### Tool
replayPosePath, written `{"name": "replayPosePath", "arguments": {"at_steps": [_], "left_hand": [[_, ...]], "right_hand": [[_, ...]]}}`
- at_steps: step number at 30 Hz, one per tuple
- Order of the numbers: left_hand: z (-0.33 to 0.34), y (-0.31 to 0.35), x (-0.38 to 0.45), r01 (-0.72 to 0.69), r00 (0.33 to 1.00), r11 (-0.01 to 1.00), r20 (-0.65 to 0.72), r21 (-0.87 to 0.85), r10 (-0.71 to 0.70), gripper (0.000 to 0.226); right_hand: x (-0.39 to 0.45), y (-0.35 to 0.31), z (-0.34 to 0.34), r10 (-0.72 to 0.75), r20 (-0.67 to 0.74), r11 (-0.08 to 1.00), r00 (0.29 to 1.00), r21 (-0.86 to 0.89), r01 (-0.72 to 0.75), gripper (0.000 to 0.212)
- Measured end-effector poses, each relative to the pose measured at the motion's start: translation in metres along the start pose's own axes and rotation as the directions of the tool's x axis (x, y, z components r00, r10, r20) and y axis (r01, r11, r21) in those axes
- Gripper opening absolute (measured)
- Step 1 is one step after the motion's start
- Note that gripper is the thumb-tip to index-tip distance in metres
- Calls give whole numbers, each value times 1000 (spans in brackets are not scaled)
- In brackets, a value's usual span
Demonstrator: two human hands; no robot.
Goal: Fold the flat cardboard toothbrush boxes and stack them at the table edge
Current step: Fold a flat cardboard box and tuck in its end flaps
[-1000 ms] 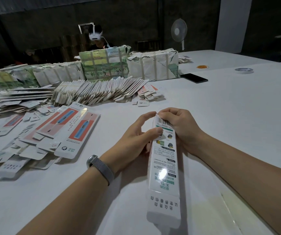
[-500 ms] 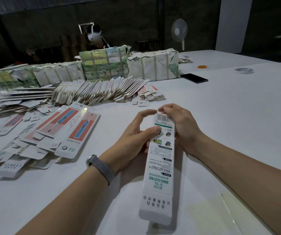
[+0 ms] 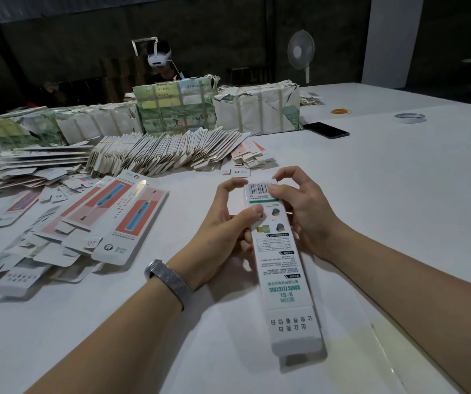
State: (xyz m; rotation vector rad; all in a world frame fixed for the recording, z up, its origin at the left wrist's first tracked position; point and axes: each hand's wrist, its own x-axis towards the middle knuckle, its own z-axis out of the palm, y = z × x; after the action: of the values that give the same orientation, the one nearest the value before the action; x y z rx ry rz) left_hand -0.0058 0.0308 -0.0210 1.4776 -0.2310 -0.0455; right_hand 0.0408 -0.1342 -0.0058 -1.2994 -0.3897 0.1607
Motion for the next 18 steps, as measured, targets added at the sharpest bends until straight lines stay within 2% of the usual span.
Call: {"name": "replayPosePath", "arguments": {"at_steps": [3,12,18], "left_hand": [[0,-1,1,-8,1000,1000,-8,12,8,36],[3,3,-1,4,1000,1000,-2,25,-4,42],[3,3,0,-3,1000,1000,-21,18,3,41]], "right_hand": [[-1,-1,0,1,0,1000,1000,19,-1,29],[0,0,-1,-6,-9,1000,1000,20,6,27],[0,1,0,-38,-29,999,999,-39,37,23]]}}
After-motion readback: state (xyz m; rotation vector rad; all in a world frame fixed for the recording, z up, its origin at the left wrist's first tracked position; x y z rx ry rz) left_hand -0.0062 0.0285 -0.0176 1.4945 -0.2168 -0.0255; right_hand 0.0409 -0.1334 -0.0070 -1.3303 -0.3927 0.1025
